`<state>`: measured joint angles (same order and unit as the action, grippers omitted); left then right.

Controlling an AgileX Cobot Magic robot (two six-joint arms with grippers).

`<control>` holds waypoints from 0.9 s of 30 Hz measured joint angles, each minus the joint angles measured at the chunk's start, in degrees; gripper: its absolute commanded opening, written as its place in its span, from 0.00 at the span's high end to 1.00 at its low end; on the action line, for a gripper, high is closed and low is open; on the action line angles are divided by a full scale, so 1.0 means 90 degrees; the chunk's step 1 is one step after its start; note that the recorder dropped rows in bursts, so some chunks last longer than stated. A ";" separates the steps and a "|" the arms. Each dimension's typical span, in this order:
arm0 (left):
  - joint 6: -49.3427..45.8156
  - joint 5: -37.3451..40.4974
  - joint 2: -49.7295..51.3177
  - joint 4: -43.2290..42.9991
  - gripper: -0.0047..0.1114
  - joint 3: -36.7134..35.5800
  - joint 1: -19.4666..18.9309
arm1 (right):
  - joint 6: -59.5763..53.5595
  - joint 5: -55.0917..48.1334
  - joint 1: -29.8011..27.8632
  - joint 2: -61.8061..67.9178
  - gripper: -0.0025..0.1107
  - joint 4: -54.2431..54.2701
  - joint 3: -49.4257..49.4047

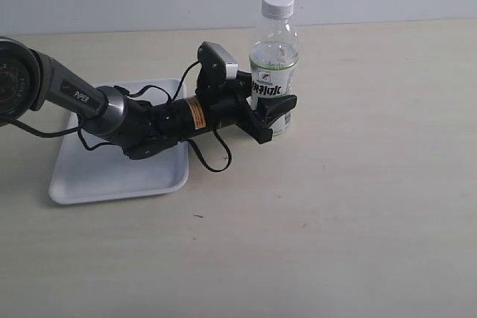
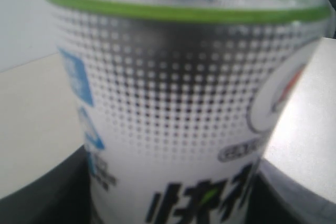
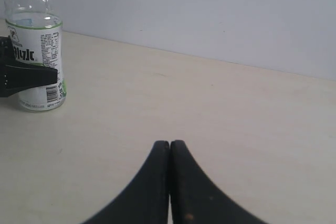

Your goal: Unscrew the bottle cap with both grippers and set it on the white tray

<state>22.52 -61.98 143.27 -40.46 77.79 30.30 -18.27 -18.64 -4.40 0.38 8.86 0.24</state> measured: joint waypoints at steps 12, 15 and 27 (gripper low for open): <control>-0.0211 -0.0040 0.0000 0.0000 0.53 0.0000 0.0000 | 0.0000 0.0000 0.0000 0.0000 0.98 0.0000 0.0000; -0.0266 -0.0051 0.0000 0.0000 0.53 0.0000 0.0000 | 0.0000 0.0000 0.0000 0.0000 0.98 0.0000 0.0000; -0.0278 -0.0051 0.0000 0.0000 0.53 0.0000 0.0000 | -0.0040 0.0084 0.0000 0.0000 0.98 -0.0041 0.0000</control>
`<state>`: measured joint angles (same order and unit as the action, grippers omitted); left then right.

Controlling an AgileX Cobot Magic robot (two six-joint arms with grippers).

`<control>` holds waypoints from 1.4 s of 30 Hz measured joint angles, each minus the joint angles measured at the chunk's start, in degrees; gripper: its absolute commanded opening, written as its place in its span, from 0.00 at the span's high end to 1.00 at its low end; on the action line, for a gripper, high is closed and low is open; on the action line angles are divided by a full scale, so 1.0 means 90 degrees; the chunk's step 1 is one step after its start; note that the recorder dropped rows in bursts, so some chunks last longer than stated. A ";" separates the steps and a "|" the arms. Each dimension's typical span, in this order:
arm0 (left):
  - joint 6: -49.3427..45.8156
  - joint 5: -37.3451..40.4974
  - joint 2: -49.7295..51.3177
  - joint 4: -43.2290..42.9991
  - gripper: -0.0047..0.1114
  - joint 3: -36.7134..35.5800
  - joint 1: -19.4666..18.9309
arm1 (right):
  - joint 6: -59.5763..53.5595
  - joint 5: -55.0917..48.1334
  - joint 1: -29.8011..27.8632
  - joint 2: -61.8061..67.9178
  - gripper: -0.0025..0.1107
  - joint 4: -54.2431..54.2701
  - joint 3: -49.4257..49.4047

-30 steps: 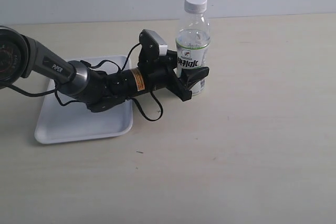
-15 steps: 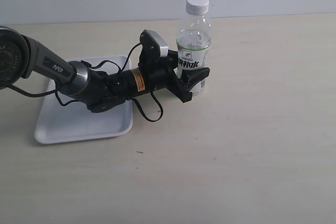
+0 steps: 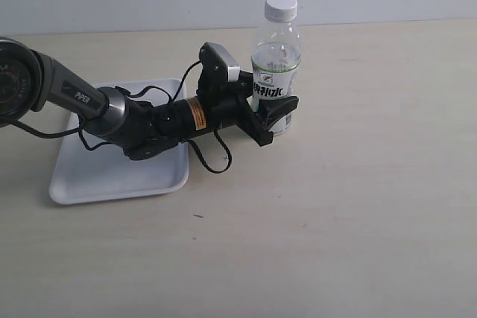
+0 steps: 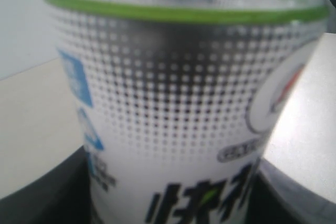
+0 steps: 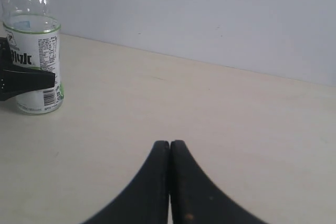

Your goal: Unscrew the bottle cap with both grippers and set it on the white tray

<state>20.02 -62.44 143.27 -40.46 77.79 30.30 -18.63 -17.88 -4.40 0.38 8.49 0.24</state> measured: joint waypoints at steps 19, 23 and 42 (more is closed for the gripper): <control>-0.0339 0.0121 -0.0081 -0.0199 0.53 0.0000 0.0000 | 0.1206 0.2542 0.0000 0.0000 0.98 0.0448 0.0000; -0.0339 0.0145 -0.0083 -0.0237 0.53 0.0000 0.0000 | 0.1465 0.3491 0.0000 -0.0009 0.98 0.0910 0.0000; -0.0657 0.0133 -0.0083 -0.0304 0.53 0.0009 0.0000 | 0.2139 0.0926 0.0000 0.5958 0.98 -0.0199 0.6157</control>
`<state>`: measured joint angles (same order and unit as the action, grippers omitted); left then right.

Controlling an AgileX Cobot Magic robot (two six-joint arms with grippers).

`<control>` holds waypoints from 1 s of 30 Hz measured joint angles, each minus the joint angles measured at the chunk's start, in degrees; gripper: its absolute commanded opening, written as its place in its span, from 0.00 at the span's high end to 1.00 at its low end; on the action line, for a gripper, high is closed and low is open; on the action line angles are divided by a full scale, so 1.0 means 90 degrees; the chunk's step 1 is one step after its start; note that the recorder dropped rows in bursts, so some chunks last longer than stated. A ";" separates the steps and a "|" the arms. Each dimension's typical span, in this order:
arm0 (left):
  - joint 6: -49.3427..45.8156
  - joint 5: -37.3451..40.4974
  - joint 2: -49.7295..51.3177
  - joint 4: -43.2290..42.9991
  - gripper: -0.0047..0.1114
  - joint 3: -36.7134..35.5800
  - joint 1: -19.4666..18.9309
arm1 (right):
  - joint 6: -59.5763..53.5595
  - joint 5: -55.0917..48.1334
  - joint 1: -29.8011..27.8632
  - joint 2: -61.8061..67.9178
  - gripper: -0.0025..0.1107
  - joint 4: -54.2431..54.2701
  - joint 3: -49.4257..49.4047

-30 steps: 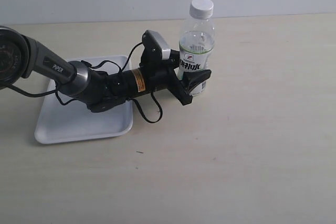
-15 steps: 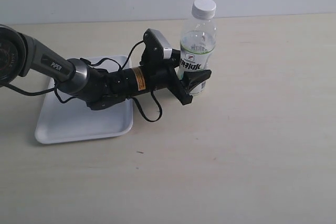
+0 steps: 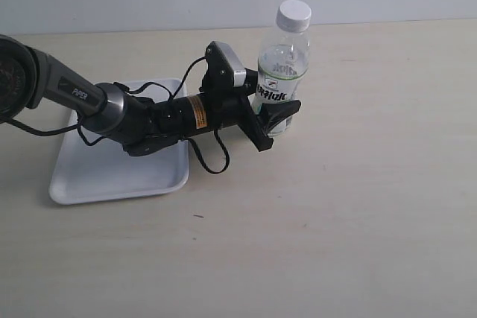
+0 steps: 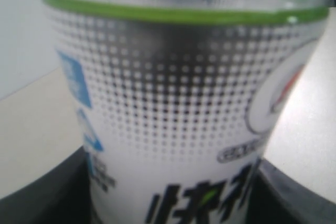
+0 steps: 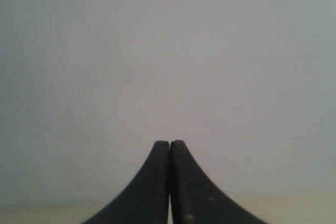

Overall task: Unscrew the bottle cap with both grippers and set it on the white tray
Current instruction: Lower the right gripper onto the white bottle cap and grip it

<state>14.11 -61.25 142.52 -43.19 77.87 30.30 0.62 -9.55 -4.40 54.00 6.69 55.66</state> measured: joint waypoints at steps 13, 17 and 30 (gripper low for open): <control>-0.0358 -0.0024 -0.0013 -0.0116 0.53 0.0004 0.0000 | -0.1004 -0.6677 0.1498 0.5631 0.91 0.0576 0.4776; -0.0358 -0.0024 -0.0013 -0.0116 0.53 0.0004 0.0000 | -0.1004 -0.6730 0.2092 0.5617 0.62 0.0185 0.5105; -0.0358 -0.0024 -0.0013 -0.0128 0.53 0.0004 0.0000 | -0.0916 -0.6730 0.2706 0.5713 0.35 -0.0573 0.5199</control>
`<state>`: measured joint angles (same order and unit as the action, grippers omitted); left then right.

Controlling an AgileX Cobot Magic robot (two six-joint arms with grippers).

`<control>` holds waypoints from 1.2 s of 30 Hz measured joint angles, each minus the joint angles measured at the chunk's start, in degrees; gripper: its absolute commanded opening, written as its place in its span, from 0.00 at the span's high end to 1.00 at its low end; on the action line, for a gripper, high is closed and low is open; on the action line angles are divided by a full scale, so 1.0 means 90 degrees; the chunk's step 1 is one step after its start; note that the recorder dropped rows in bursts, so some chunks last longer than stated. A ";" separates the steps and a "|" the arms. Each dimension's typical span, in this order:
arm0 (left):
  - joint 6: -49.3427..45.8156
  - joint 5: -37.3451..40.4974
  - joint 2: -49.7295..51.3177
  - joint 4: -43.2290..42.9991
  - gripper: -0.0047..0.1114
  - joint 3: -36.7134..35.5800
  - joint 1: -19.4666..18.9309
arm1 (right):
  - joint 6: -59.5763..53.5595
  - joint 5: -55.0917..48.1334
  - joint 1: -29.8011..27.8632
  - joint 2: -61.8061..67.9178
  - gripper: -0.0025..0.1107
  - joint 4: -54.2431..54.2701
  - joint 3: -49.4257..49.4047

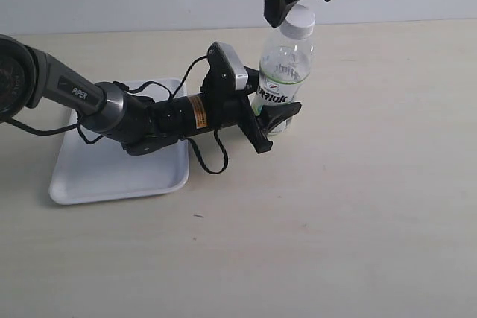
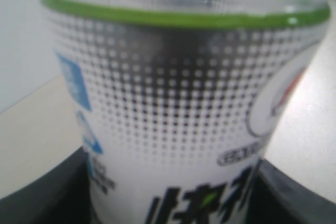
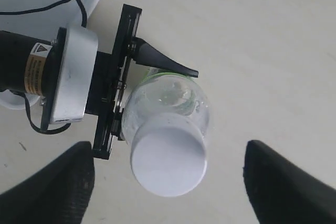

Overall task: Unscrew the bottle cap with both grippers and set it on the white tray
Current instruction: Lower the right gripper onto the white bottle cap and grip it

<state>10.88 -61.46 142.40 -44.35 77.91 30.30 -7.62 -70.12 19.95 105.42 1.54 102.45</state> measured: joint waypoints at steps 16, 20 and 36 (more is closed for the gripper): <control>0.0000 0.0000 0.0000 0.0000 0.53 0.0000 0.0000 | 0.0307 0.0000 0.0000 0.0287 0.37 -0.0171 0.0000; 0.0000 0.0000 0.0000 0.0000 0.53 0.0000 0.0000 | 0.0343 0.0000 0.0000 0.0287 0.44 -0.0171 0.0000; 0.0000 0.0000 0.0000 -0.0012 0.53 0.0000 0.0000 | 0.0446 -0.0013 0.0000 0.0287 0.98 -0.0171 0.0000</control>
<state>10.88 -61.46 142.40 -44.46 77.91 30.30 -3.61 -70.24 19.95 108.01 0.00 102.45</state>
